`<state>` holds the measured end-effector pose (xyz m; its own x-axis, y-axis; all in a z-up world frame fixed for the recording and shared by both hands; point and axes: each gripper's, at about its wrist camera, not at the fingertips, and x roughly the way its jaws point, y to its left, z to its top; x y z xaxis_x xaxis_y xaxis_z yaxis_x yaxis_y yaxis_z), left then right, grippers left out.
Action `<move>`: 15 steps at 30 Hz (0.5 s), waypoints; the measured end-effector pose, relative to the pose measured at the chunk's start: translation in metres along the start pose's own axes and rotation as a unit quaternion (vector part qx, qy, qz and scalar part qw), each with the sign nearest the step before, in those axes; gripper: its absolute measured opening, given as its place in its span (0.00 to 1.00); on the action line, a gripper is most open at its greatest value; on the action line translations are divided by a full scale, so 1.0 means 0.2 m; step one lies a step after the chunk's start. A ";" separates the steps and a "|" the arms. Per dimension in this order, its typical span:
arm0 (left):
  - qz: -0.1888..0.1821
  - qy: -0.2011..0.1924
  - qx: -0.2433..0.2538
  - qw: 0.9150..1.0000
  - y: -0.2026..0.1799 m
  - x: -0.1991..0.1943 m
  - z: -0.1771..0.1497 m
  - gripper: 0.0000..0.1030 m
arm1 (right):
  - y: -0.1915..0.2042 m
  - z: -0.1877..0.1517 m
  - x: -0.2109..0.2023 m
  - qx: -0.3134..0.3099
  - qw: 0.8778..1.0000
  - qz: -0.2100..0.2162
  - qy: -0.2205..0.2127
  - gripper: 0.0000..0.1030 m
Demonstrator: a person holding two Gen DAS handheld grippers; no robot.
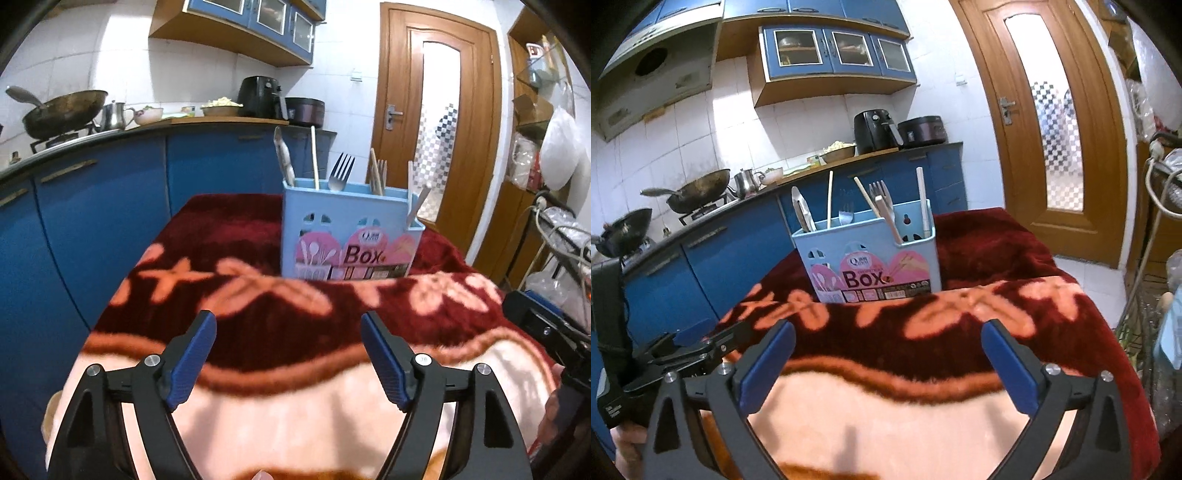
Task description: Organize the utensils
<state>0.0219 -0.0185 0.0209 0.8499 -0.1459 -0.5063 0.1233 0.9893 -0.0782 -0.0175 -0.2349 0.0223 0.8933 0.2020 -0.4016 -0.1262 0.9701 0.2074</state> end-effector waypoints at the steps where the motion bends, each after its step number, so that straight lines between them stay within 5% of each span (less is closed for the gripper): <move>1: 0.003 -0.001 0.000 1.000 0.00 0.00 -0.02 0.79 | 0.00 -0.02 -0.01 -0.002 1.000 -0.003 -0.002 1.00; 15: 0.016 -0.048 0.012 0.999 -0.04 -0.01 -0.14 0.79 | 0.03 -0.21 -0.02 -0.041 0.997 -0.050 -0.046 1.00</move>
<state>0.0054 -0.0254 -0.0013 0.8983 -0.1149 -0.4241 0.1070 0.9934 -0.0425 -0.0400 -0.2235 -0.0112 0.9382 0.0935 -0.3332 -0.0650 0.9933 0.0956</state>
